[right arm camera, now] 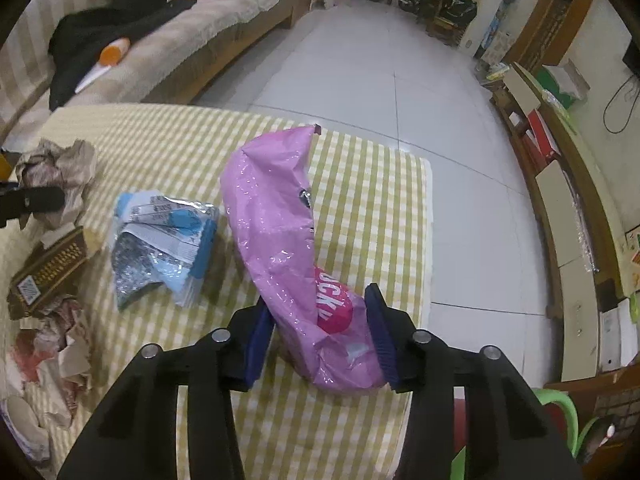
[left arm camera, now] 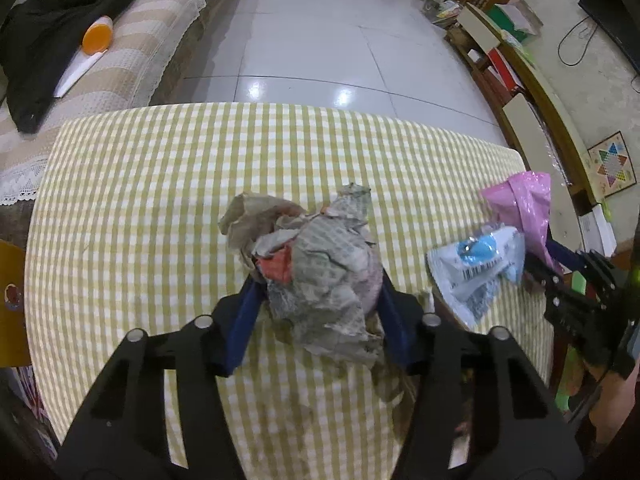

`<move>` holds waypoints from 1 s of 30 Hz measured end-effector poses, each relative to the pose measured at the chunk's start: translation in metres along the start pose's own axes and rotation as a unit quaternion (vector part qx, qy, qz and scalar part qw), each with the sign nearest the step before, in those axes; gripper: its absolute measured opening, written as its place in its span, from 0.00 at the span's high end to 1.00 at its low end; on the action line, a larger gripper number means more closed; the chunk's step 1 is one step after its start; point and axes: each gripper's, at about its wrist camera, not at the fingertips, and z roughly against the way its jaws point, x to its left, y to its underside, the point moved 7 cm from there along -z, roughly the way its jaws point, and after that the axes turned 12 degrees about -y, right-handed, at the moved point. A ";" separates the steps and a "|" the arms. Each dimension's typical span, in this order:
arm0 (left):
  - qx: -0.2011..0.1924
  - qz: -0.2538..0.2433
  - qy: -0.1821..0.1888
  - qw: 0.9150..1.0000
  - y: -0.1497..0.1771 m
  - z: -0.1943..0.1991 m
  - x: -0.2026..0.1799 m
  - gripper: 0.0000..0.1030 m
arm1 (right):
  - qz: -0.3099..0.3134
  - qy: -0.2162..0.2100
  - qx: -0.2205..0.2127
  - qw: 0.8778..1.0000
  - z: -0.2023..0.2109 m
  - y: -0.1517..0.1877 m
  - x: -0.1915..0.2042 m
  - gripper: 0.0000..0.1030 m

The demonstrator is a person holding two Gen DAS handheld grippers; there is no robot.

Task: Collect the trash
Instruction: 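Grasp the crumpled newspaper with the left gripper while the right gripper grasps the pink plastic bag, then carry the newspaper with the left gripper while the right gripper carries the pink bag over the bucket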

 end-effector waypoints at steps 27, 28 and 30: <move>-0.102 -0.080 0.050 0.990 0.064 0.164 -0.041 0.51 | -0.097 -0.047 -0.080 0.991 0.189 0.066 -0.004 0.60; -0.105 -0.087 0.057 0.989 0.068 0.170 -0.049 0.51 | -0.097 -0.045 -0.083 0.991 0.198 0.073 -0.006 0.60; -0.109 -0.097 0.064 0.987 0.073 0.179 -0.062 0.51 | -0.098 -0.039 -0.086 0.991 0.213 0.086 -0.010 0.60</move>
